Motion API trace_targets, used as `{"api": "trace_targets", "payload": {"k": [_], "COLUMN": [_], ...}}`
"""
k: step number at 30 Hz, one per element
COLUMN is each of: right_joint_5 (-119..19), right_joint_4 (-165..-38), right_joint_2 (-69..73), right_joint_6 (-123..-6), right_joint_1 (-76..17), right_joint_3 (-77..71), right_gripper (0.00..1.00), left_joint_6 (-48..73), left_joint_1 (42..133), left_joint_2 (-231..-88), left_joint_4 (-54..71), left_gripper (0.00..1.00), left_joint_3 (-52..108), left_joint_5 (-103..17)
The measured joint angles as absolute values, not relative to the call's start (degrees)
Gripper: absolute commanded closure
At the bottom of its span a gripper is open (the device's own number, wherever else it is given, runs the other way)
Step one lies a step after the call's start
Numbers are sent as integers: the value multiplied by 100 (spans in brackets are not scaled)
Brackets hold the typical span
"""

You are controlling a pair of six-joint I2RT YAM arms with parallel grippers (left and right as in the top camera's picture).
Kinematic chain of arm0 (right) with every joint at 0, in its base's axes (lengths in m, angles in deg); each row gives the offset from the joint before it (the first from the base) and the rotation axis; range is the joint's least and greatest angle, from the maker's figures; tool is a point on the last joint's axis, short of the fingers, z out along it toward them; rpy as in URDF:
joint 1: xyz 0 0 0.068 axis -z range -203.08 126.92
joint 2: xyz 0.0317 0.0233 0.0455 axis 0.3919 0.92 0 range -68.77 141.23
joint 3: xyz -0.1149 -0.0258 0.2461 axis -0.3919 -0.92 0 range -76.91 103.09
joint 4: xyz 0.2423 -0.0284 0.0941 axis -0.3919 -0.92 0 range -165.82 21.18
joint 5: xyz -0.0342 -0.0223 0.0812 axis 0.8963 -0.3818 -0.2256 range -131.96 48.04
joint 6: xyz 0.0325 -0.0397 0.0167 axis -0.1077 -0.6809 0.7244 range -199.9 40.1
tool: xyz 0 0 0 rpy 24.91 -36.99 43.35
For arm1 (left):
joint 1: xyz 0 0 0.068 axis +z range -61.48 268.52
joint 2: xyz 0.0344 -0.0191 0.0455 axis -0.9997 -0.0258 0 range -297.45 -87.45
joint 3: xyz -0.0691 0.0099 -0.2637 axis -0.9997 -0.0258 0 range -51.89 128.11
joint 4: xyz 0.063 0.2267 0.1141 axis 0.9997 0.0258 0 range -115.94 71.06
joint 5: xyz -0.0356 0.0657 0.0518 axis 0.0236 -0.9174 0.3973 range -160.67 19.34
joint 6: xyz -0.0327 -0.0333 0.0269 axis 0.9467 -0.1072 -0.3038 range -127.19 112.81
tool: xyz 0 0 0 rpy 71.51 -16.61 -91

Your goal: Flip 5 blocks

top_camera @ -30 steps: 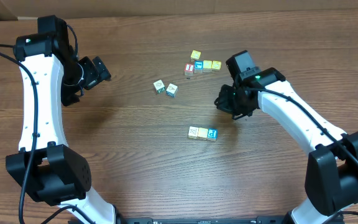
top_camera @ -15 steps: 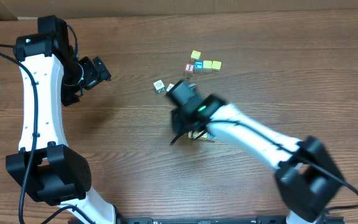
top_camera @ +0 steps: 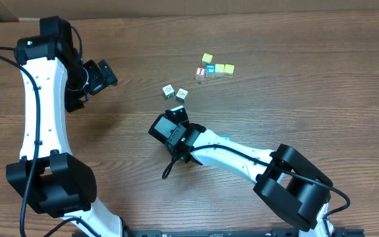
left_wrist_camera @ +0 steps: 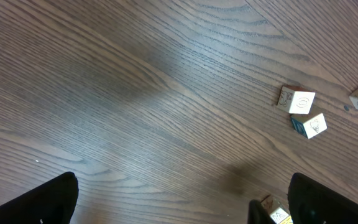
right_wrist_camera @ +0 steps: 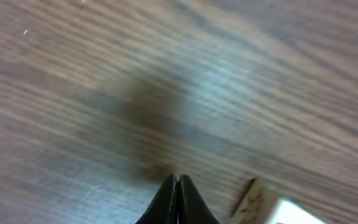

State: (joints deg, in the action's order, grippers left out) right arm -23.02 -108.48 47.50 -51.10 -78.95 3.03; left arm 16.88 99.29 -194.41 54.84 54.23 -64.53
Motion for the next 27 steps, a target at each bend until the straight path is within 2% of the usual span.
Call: {"api": "trace_targets", "payload": {"k": [27], "right_joint_5": [-2055], "right_joint_4": [-11659], "right_joint_2": [4750], "right_joint_6": [-5143], "right_joint_1": [-7893], "right_joint_3": [305], "right_gripper": [96], "left_joint_6": [1688], "left_joint_1": [9929], "left_joint_2": [-19439], "left_joint_4": [5486], "left_gripper": [0], "left_joint_3": [5423], "left_joint_5": [-6453]}}
